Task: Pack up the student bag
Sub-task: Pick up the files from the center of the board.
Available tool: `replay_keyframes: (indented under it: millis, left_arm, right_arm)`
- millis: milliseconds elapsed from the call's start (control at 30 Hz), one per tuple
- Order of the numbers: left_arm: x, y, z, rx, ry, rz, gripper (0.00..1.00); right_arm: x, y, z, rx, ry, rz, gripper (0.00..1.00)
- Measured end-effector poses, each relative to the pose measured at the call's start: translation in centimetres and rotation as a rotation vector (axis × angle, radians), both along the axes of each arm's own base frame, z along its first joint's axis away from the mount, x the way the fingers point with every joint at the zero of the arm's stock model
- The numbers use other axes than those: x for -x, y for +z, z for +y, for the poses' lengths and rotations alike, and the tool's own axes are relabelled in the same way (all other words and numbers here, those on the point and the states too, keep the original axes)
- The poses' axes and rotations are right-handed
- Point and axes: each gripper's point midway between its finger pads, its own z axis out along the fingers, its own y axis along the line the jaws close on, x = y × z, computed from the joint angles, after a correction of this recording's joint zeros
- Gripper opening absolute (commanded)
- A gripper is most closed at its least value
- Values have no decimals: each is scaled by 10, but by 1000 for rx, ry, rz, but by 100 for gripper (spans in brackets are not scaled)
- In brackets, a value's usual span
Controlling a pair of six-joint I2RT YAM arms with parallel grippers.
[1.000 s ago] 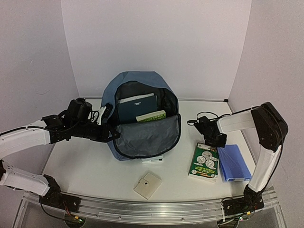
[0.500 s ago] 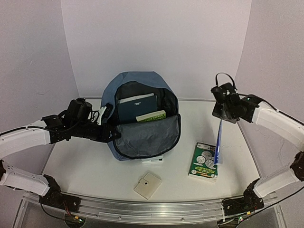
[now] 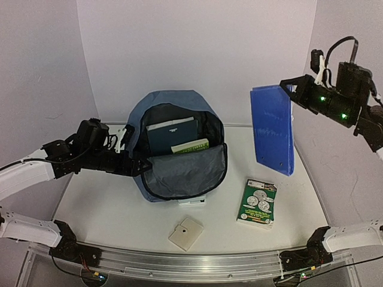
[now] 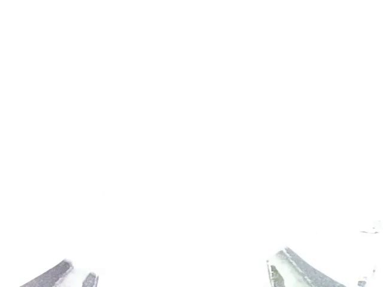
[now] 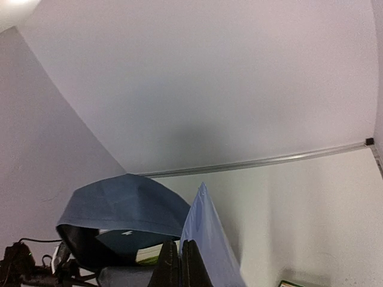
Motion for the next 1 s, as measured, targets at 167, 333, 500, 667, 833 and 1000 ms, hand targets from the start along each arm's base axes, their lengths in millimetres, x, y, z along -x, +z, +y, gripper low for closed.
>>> replay_keyframes:
  millis: [167, 333, 500, 667, 833, 1000]
  left_arm:
    - [-6, 43, 8, -13, 29, -82, 95]
    - [-7, 95, 8, 4, -5, -194, 92]
    - [7, 152, -10, 96, -160, -318, 93]
    - [24, 176, -37, 192, -354, -356, 95]
    - [30, 174, -64, 260, -503, -325, 95]
    - [35, 177, -84, 353, -623, -299, 95]
  right_arm:
    - [27, 30, 32, -47, 250, -91, 0]
    - [54, 42, 66, -90, 505, -127, 0]
    - [73, 47, 93, -138, 705, -152, 0]
    - [84, 48, 112, -194, 853, -163, 0]
    - [90, 54, 123, -226, 935, -188, 0]
    - [87, 53, 136, -236, 977, -203, 0]
